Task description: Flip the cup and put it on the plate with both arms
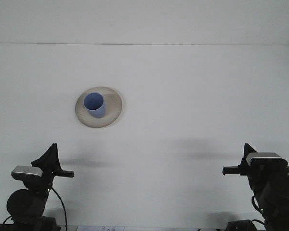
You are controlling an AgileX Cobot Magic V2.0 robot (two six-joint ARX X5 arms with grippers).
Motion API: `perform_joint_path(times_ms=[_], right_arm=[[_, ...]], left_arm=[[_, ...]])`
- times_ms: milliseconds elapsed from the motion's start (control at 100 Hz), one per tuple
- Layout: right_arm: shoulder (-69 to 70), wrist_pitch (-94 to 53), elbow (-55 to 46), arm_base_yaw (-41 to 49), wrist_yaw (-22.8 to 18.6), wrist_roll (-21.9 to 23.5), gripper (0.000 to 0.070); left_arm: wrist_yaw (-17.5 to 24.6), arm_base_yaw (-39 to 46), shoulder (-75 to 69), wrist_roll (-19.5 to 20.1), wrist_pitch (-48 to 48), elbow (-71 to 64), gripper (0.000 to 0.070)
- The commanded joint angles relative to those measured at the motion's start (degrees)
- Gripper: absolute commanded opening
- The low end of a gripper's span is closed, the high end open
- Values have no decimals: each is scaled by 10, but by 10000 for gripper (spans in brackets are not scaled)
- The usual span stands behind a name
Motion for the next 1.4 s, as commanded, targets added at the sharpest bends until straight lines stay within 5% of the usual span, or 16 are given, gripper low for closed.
perform_joint_path(times_ms=[0, 400, 1390], right_arm=[[1, 7, 5, 0, 0, 6, 0], [1, 7, 5, 0, 0, 6, 0], [-3, 7, 5, 0, 8, 6, 0]], left_arm=[[1, 4, -24, 9, 8, -26, 12], [3, 31, -35, -2, 99, -110, 12], [5, 31, -34, -5, 102, -110, 12]])
